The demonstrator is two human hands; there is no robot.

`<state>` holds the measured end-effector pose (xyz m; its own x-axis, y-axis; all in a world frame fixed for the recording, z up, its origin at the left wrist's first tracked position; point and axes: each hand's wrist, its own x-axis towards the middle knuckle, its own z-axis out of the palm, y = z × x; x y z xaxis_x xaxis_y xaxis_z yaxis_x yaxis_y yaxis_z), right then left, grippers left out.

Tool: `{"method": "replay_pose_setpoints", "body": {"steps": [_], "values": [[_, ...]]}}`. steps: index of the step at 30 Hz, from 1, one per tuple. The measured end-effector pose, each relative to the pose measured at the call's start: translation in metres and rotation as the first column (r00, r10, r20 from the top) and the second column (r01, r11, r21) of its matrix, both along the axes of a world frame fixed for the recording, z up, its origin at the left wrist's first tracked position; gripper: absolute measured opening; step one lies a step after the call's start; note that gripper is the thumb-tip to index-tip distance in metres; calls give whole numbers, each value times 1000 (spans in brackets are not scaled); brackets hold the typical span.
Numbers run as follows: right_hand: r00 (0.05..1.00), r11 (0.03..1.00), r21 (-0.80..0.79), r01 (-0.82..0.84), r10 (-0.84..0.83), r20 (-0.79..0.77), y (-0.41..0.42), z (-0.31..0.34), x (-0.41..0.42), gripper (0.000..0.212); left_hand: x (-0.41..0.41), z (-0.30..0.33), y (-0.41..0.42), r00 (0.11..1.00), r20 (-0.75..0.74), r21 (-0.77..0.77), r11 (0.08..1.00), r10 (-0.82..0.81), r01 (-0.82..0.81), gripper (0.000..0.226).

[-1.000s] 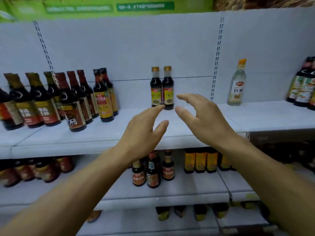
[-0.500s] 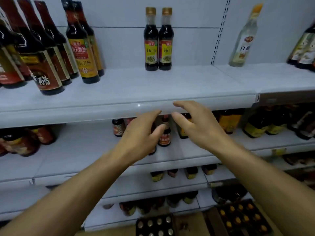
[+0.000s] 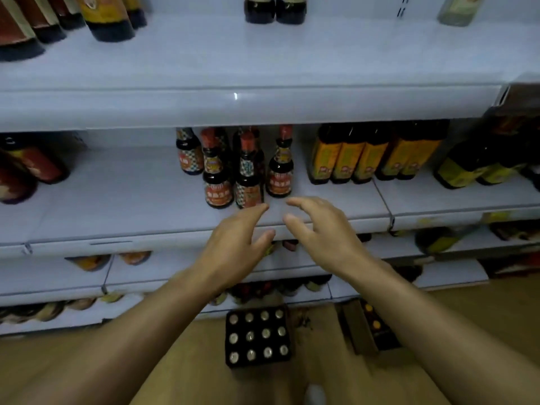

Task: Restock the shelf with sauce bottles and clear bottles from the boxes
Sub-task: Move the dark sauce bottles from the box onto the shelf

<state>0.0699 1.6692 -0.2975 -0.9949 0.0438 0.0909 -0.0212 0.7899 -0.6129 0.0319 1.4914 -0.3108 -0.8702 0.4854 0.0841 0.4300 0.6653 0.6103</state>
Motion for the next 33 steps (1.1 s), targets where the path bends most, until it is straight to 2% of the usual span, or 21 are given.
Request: {"method": "replay_pose_setpoints", "body": {"steps": [8,13,19,23,29,33], "values": [[984,992,-105,-76,91,151,-3,-93,8,38,18,-86,-3,982,179,-6,998,63,-63,54],[958,994,-72,-80,97,270,-6,-170,16,41,31,-158,-12,940,316,-64,991,129,-115,54],[928,991,-118,-66,104,357,-10,-255,35,37,50,-241,-20,909,386,-112,986,156,-122,48],[921,995,-77,-66,91,378,-11,-309,42,33,57,-290,-17,875,461,-97,989,147,-115,50],[884,997,-43,-65,77,461,-4,-389,49,30,67,-376,-12,822,538,-199,975,189,-93,55],[870,995,30,-98,71,487,3,-447,52,39,71,-437,-9,790,581,-212,973,197,-86,57]]}}
